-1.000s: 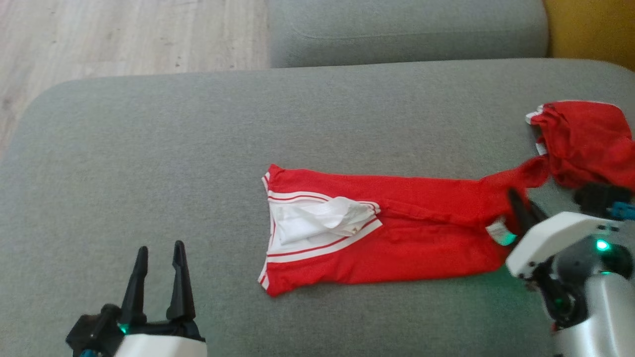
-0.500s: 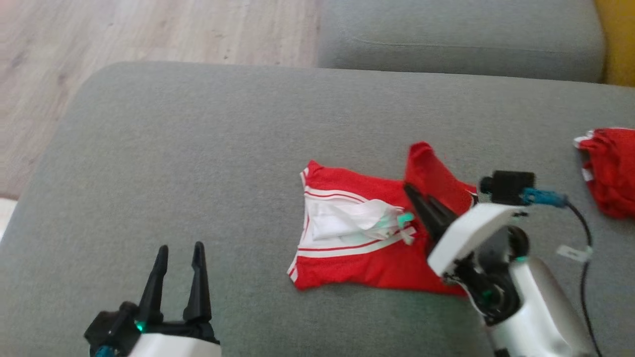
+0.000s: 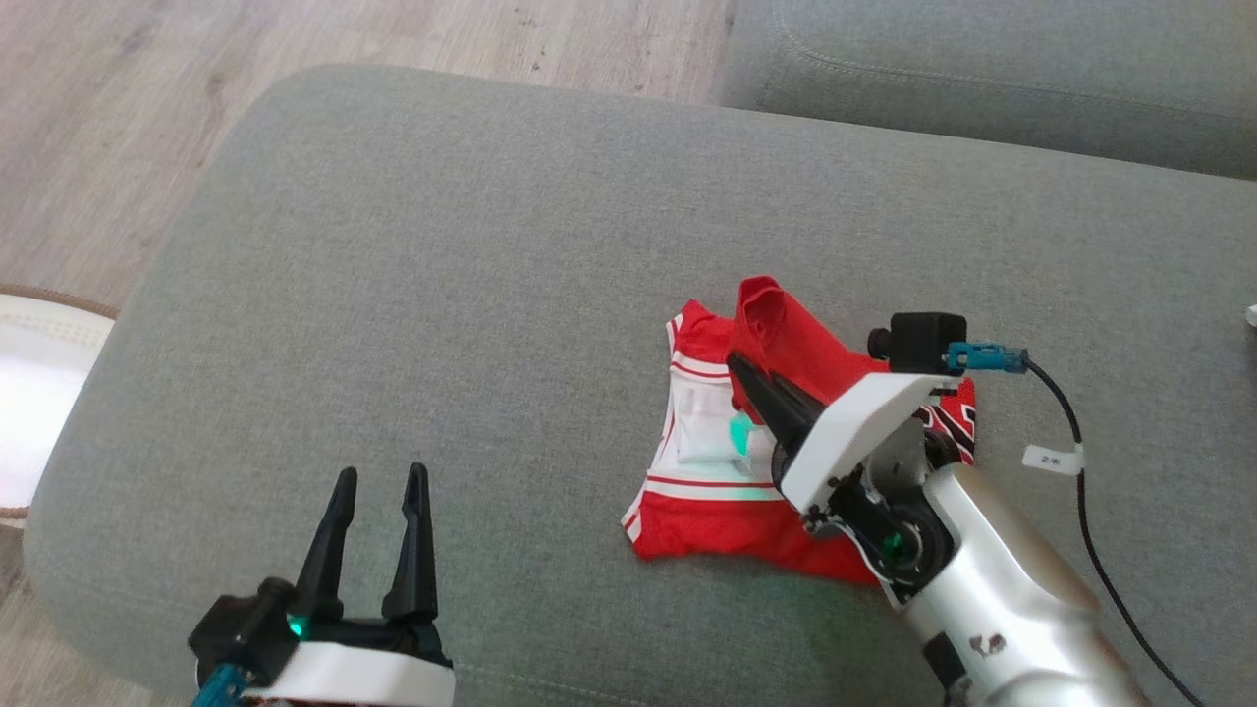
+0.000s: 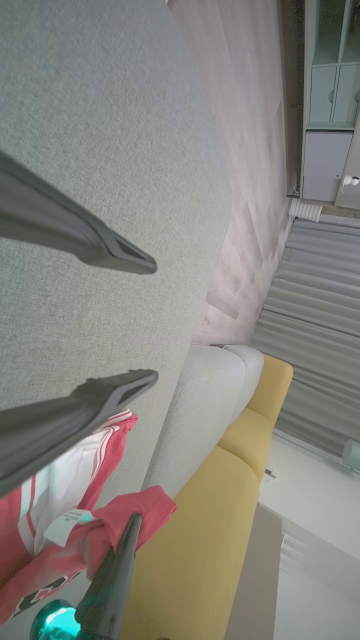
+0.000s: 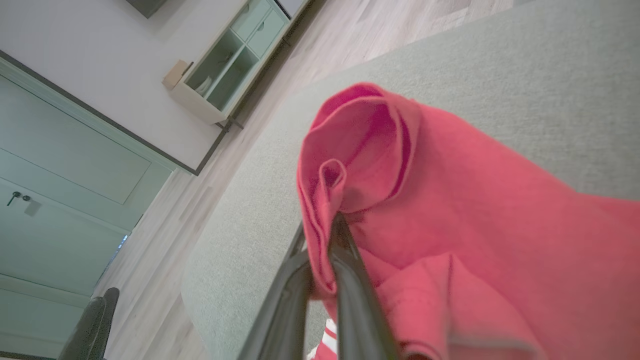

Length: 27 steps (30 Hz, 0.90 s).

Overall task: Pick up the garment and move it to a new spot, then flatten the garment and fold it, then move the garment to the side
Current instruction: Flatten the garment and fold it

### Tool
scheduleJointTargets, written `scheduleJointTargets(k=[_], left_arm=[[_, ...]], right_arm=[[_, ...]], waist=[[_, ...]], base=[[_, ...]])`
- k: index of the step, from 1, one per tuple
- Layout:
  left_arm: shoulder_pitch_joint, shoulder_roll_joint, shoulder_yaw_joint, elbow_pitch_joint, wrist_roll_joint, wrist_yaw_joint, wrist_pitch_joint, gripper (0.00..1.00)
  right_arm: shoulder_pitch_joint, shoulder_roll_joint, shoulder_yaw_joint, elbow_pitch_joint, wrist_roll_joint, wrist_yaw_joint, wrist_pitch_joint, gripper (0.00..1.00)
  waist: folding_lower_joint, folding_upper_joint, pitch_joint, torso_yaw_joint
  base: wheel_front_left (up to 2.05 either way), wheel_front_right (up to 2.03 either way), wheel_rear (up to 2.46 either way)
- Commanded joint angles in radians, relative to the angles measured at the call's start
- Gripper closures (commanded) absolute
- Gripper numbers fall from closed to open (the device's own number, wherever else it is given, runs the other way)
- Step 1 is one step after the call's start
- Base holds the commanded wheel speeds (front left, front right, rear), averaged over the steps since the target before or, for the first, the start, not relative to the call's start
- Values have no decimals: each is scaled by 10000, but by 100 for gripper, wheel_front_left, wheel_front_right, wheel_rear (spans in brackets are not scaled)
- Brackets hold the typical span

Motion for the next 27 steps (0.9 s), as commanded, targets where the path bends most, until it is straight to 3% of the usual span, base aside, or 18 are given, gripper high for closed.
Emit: scheduleJointTargets(k=[1, 2, 3, 5, 10, 15, 21, 27], left_arm=[[-570, -44, 241, -216, 10, -31, -94, 0], [-590, -52, 238, -191, 6, -35, -102, 0], [-611, -61, 236, -168, 1, -38, -110, 0], [-644, -75, 234, -122, -6, -45, -126, 0], [-696, -122, 217, 15, -18, -64, -161, 0], [-735, -163, 180, 77, -2, -81, -181, 0], [-744, -174, 154, 89, 60, -92, -202, 0], [-898, -92, 46, 131, 154, -71, -133, 0]], right_arm=[[-692, 58, 355, 54, 319, 65, -251, 100], [-833, 58, 463, 277, 462, 65, -373, 100], [-969, 58, 616, 483, 615, 65, -442, 79], [-1207, 58, 914, 749, 1038, 65, -617, 0], [-1839, 58, 1727, 1056, 1696, 65, -1033, 0], [-2287, 58, 1993, 1055, 1575, 65, -1636, 0], [-2830, -37, 1211, 1370, -661, 65, -3001, 0], [-2093, -268, -383, 1179, -2866, 65, -3866, 0]], waist=[[0, 0, 48, 63], [0, 0, 62, 78], [0, 0, 75, 88], [0, 0, 96, 86], [0, 0, 132, -27], [0, 0, 118, -190], [0, 0, 46, -553], [0, 0, -109, -1054]], base=[[0, 0, 0], [0, 0, 0], [0, 0, 0], [0, 0, 0], [0, 0, 0], [0, 0, 0], [0, 0, 0], [0, 0, 0]])
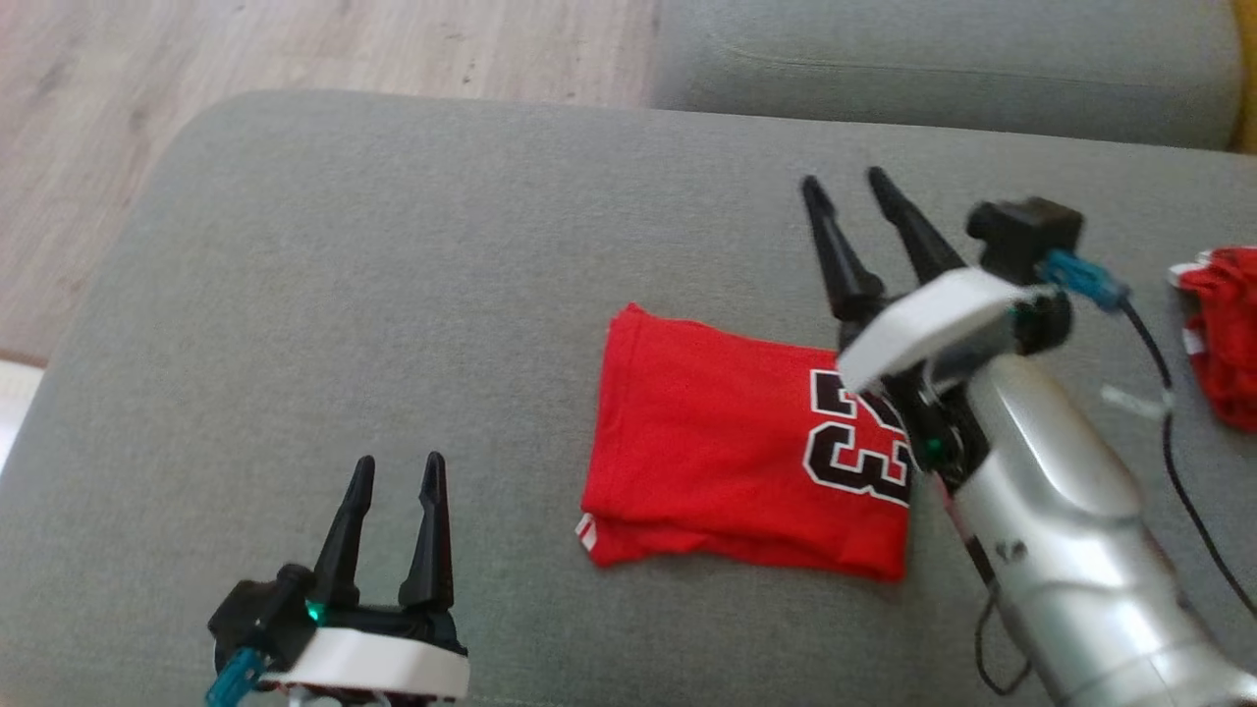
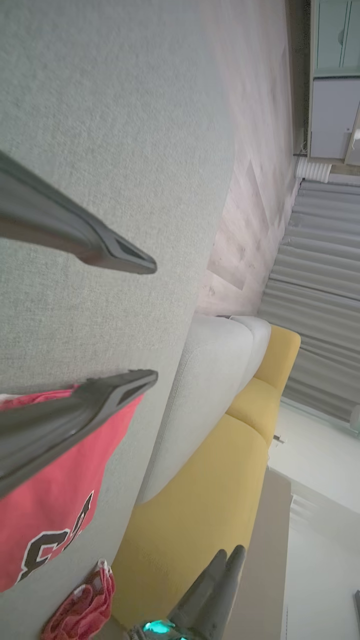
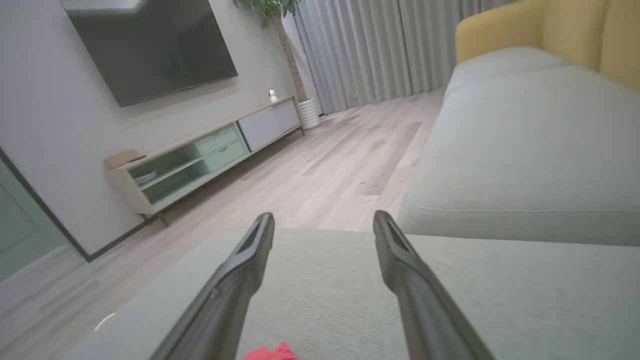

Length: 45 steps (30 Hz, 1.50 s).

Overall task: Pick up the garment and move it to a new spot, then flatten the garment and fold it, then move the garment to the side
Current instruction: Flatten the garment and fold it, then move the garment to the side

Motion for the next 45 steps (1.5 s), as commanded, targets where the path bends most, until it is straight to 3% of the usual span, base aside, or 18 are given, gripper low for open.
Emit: scheduleJointTargets(k=[1, 11, 18, 25, 45], left_arm=[[-569, 67, 261, -240, 138, -8, -7, 0], [-633, 224, 439, 249, 23, 222, 155, 0], [-90, 338, 569, 728, -24, 384, 77, 0], [313, 553, 656, 947, 59, 594, 52, 0], [359, 613, 563, 531, -59, 666, 61, 0]], right_arm=[[243, 99, -86, -447, -396, 65, -174, 0], [3685, 351, -2453, -3050, -3033, 65, -111, 0], [5633, 446, -3136, -4523, -3354, 65, -116, 0], [6378, 449, -3127, -4643, -3284, 65, -434, 0], [6342, 451, -3024, -4315, -3251, 65, -290, 0]], waist=[[0, 0, -105, -232], [0, 0, -515, -1282], [0, 0, -828, -1506], [0, 0, -1022, -1455], [0, 0, -1023, -1282]], base=[[0, 0, 0], [0, 0, 0], [0, 0, 0], [0, 0, 0], [0, 0, 0]])
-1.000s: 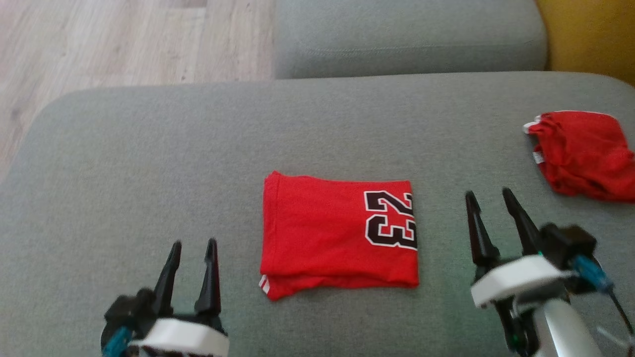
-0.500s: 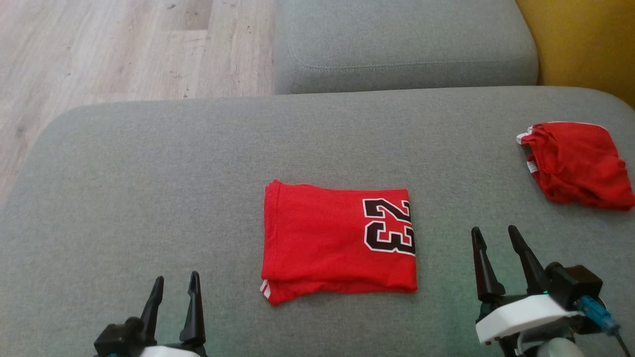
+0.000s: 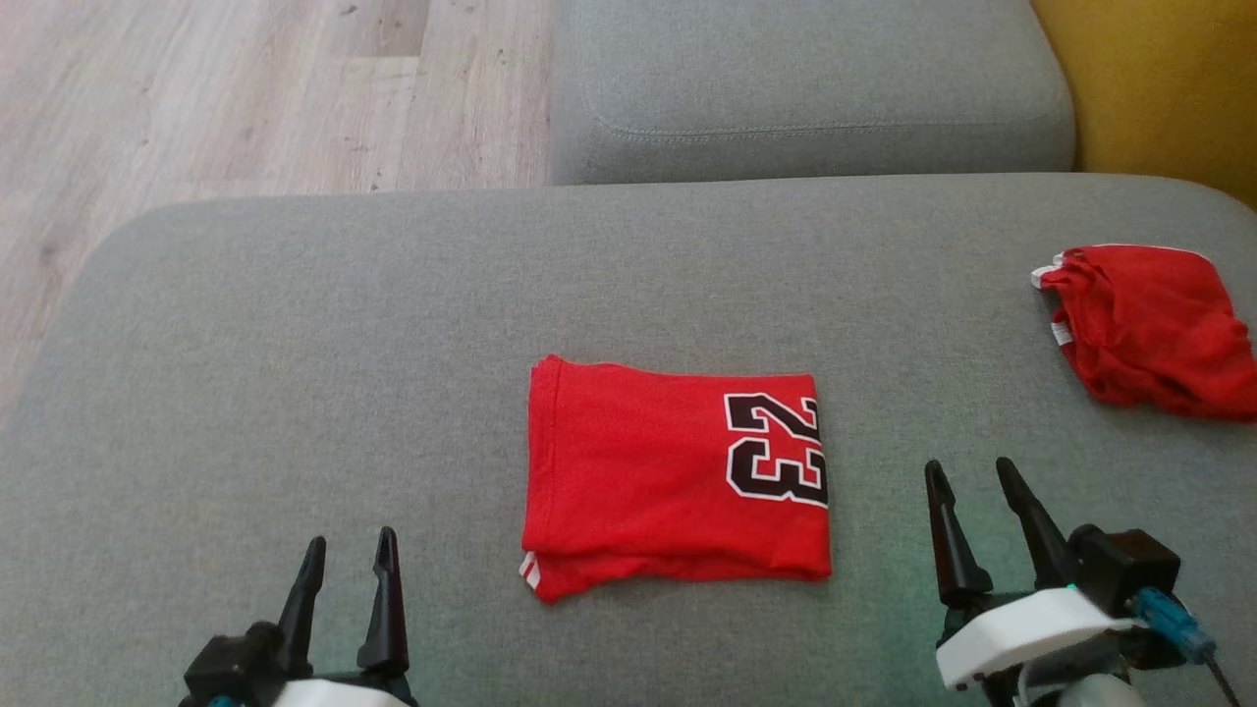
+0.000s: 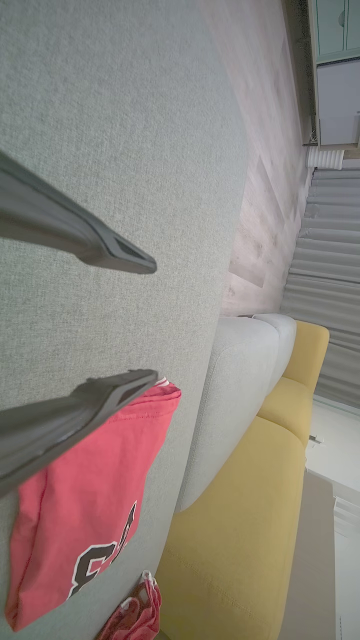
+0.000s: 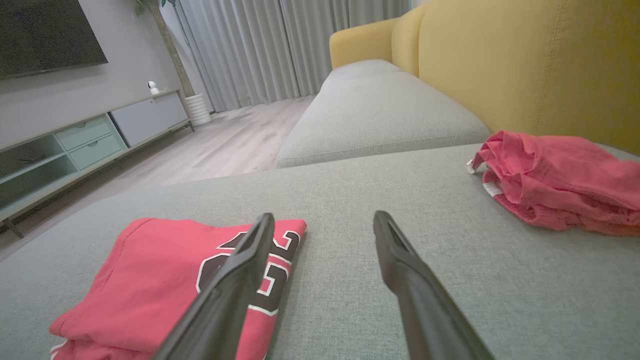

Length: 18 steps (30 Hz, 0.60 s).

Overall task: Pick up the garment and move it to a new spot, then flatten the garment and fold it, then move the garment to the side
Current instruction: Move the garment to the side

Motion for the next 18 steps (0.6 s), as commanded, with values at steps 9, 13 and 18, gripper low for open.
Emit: scheduleJointTargets(k=[9, 13, 18], left_arm=[[-467, 82, 167, -449, -88, 42, -78, 0], [-647, -3, 66, -539, -108, -12, -87, 0], [-835, -88, -54, -502, -95, -52, -108, 0]], right_arm=[[-1275, -34, -70, -324, -215, 65, 1382, 0], [-2057, -34, -222, -60, -378, 65, 2462, 0], [-2816, -34, -342, 587, -420, 65, 3756, 0]], waist=[[1, 0, 289, 263], [1, 0, 589, 558], [1, 0, 983, 1048]], base=[[0, 0, 0], [0, 0, 0], [0, 0, 0]])
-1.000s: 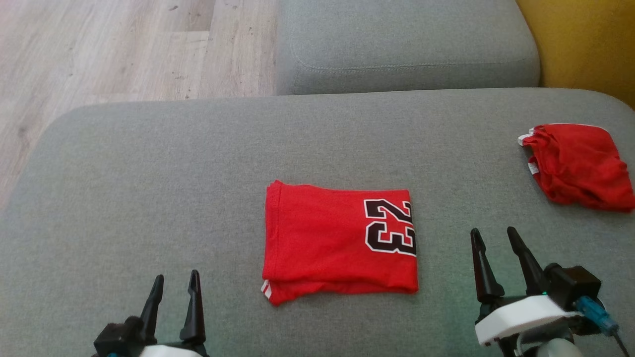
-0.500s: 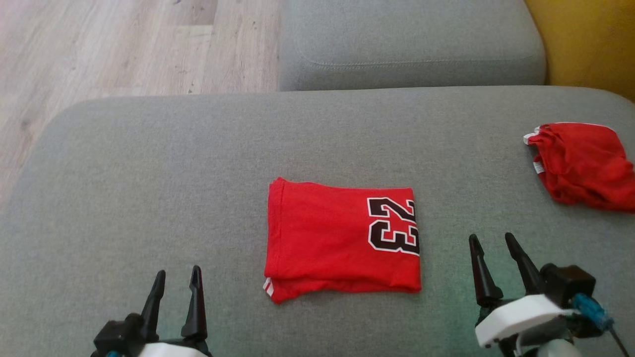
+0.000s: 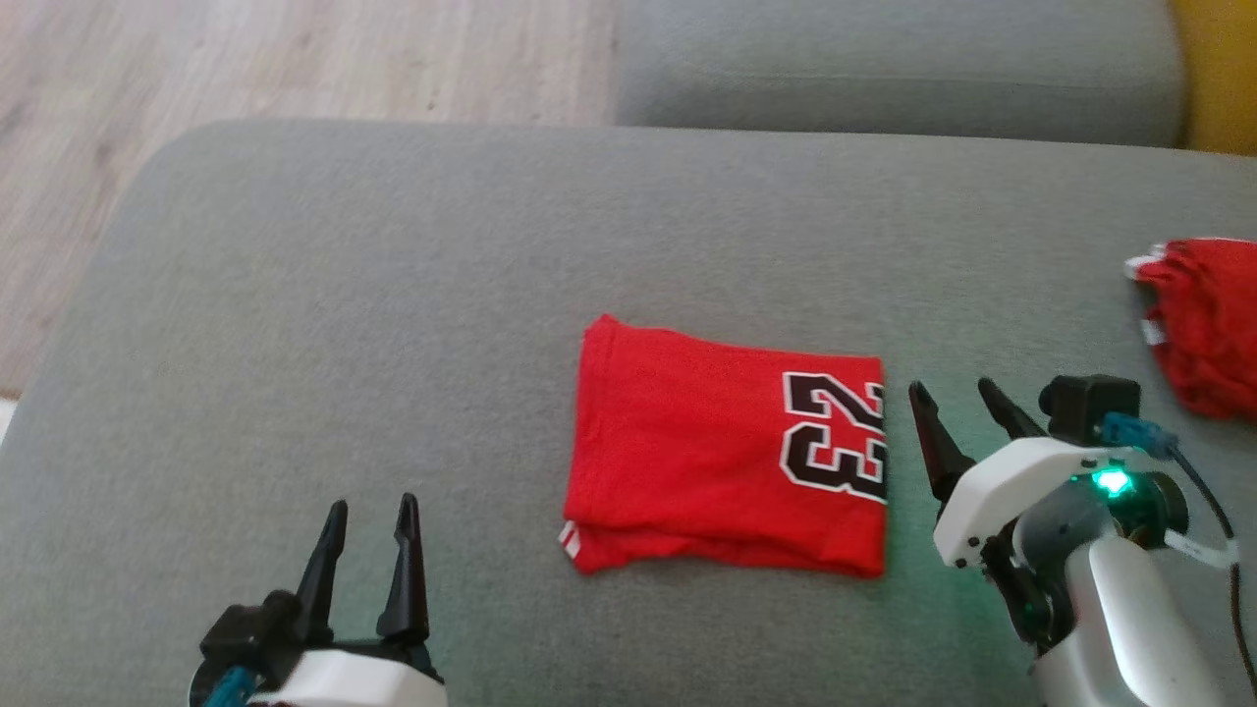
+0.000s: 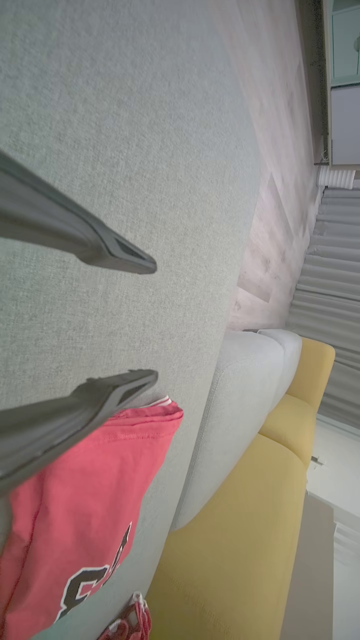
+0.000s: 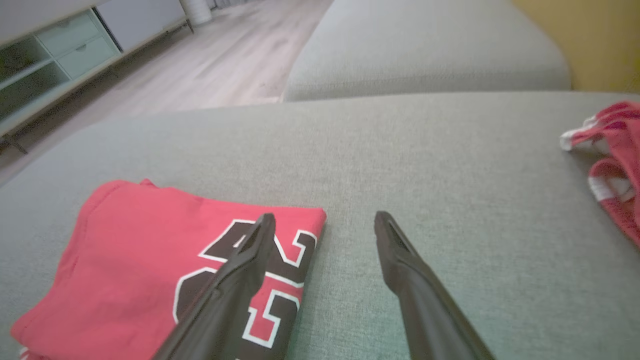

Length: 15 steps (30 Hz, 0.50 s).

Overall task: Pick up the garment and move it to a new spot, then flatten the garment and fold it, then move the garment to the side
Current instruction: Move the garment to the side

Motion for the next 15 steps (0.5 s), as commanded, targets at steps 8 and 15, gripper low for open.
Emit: scheduleJointTargets(k=[8, 15], left_arm=[[-653, -113, 107, -48, -24, -97, -152, 0], [-614, -77, 140, -17, -31, -84, -195, 0]], right_arm=[[-667, -41, 234, 1412, 756, 65, 1152, 0], [-710, -41, 824, 2069, 1526, 65, 1248, 0]], waist=[[-2, 0, 448, 907], [-2, 0, 452, 943]], base=[[0, 0, 0], [0, 0, 0]])
